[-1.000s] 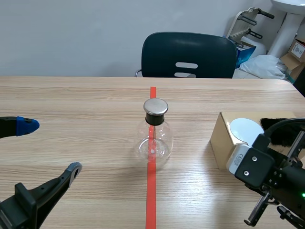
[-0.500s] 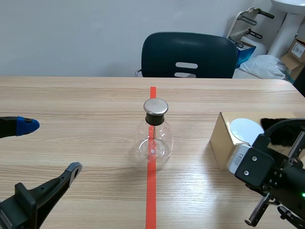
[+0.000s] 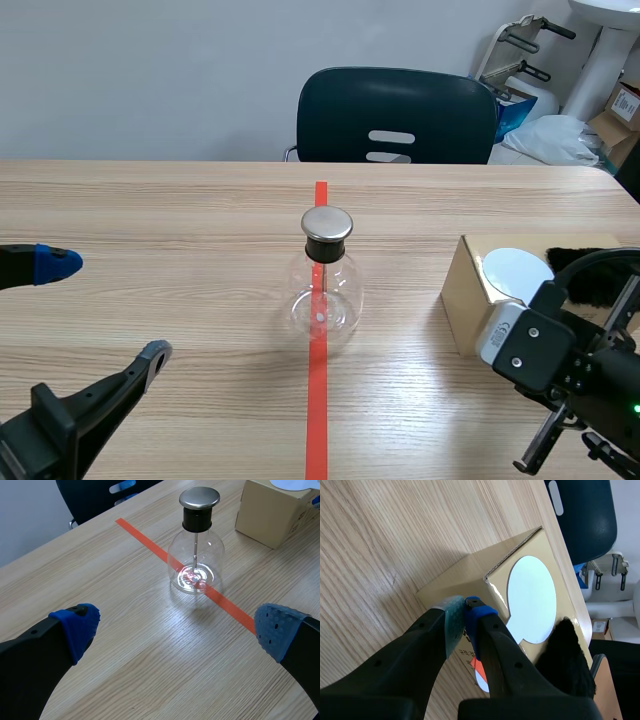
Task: Do the electroscope experiment.
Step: 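Pick up the white charging plate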
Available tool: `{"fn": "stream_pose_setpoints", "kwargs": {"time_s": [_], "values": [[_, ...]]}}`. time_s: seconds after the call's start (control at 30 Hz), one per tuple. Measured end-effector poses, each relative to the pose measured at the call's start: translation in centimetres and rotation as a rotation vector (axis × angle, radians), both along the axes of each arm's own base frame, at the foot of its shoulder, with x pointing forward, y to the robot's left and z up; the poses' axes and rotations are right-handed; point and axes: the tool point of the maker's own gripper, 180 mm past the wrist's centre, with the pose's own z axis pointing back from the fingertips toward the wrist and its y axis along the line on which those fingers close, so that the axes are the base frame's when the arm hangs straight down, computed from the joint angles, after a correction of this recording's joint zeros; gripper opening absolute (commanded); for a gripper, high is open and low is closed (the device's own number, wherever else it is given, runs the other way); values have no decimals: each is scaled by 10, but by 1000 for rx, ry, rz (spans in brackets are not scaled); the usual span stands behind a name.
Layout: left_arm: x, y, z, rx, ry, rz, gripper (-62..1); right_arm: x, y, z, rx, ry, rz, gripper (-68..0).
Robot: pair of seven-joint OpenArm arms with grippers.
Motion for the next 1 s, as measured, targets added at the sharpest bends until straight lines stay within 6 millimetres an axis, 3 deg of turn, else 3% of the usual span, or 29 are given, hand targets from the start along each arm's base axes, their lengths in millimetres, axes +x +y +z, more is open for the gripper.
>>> {"fn": "stream_pose_setpoints", "kwargs": {"time_s": [0.87, 1.0], "values": [[0, 0, 0, 0, 0, 0, 14, 0, 0, 0, 7, 0, -3, -664], [0, 0, 0, 0, 0, 0, 14, 3, 1, 9, 16, -13, -18, -664]]}}
